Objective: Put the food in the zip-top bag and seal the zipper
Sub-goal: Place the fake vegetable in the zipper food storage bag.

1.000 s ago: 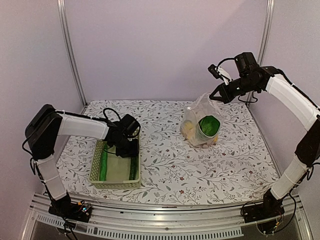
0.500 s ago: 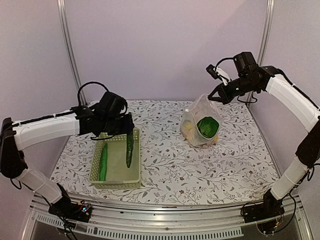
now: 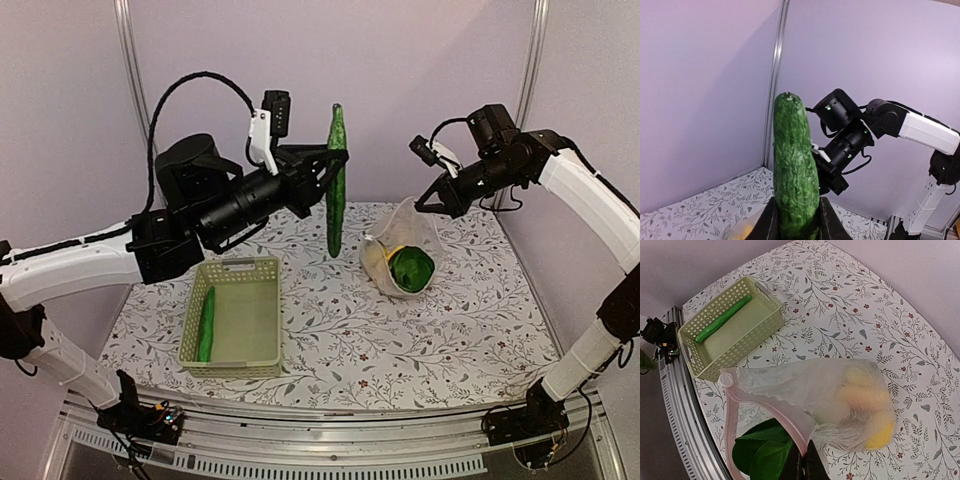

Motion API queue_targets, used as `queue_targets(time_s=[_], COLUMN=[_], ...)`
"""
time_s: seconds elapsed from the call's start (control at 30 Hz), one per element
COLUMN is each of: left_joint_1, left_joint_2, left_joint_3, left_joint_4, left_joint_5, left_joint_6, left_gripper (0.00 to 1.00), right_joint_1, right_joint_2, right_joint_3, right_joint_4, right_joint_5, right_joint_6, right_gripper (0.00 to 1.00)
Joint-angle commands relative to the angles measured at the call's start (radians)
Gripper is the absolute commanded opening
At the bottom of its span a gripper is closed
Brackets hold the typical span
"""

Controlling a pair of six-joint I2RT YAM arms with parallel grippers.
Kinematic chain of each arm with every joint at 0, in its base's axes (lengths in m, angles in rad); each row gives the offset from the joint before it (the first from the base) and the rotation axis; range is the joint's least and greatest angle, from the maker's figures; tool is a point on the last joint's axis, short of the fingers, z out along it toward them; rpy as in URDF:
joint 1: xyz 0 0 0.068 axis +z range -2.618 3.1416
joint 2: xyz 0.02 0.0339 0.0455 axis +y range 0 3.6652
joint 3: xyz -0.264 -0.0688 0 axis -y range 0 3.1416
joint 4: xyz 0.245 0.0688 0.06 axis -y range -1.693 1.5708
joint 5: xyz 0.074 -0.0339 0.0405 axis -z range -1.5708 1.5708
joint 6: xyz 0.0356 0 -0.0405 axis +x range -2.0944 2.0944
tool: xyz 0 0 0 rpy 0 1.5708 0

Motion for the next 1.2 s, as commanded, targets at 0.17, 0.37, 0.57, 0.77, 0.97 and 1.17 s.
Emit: queue_targets(time_s=[0.17,0.37,0.57,0.77,0.97,1.17], left_joint_1=[-0.099,-0.096,-0.082,-0.044,0.017,0.002], left_joint_2=[0.249,0.357,0.422,0.484,0.519,0.471], left_joint_3=[0.232,0.336,0.347,0.301,0.222,0.168], left_joint_4=[0.179,0.166,0.181,0.227,0.267,0.33], left_joint_5=[0.258,0.347,0.376,0.387,0.307,0.185], left_joint_6=[0.397,0.425,0.45,0.468,0.487,0.49], left_gripper=[0.0,0.0,0.0,0.0,0.26,0.8], right_joint_1=[0.008,0.008,0.009,0.008,0.008,0.008], right_joint_2=[-0.032,-0.038,-0.041,-0.049,-0.038,-0.008], right_joint_3=[0.023,0.026,0.056,0.063,0.083,0.098], right_joint_4=[-0.069,-0.082,-0.093,-0.093,-0.09,-0.088], right_joint_5=[-0.099,-0.135,-0.146,-0.147,-0.138,-0.127], right_joint_6=[-0.013,-0.011,-0.01,-0.01,-0.009,-0.004], right_gripper=[0.0,0.0,0.0,0.0,0.0,0.0])
